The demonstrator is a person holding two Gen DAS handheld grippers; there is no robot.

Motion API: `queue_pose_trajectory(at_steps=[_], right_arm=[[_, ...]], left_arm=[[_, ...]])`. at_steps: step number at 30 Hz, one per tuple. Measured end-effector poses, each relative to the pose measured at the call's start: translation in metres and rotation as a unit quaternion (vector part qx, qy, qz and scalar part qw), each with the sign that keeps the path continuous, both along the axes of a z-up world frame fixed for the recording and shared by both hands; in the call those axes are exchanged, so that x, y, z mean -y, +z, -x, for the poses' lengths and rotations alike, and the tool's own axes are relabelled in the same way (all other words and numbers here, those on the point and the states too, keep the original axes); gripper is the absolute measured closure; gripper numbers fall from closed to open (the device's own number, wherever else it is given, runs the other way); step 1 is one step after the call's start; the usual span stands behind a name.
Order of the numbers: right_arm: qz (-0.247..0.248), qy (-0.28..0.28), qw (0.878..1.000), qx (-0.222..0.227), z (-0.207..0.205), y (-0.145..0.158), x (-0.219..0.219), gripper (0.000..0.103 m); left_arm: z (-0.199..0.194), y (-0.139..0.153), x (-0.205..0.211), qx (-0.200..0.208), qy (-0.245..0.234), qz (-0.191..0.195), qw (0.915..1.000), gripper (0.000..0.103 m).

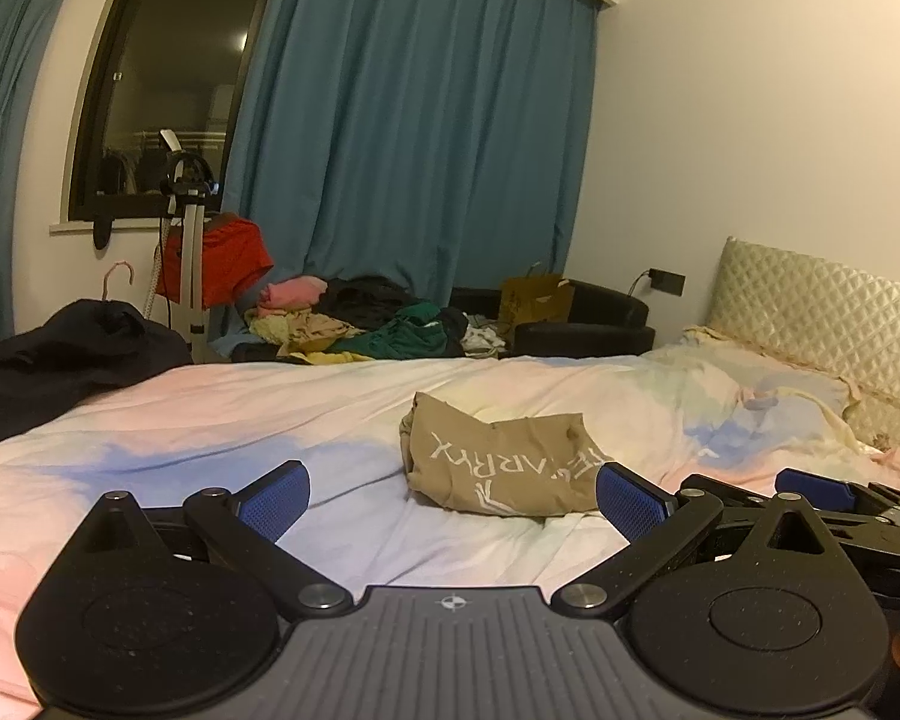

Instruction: Fold clothes

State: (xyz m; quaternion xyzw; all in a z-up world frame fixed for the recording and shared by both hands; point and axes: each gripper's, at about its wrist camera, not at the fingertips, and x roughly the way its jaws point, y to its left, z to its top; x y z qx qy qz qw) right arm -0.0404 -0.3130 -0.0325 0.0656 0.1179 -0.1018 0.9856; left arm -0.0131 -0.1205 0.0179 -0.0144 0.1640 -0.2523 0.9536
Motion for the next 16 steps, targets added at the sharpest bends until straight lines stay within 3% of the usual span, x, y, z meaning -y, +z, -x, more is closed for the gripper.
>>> queue_pose_trajectory(at_steps=[7, 16], right_arm=[[-0.004, -0.005, 1.0, -0.028, -0.011, -0.0035, 0.0019, 0.01], [0.001, -0.003, 1.0, -0.031, -0.0101, -0.0051, -0.0006, 0.01]], left_arm=[[-0.0021, -0.0004, 0.0027, 0.002, 0.005, -0.009, 0.9999, 0.001], [-0.002, -0.0015, 0.003, -0.001, 0.01, -0.009, 0.9999, 0.001]])
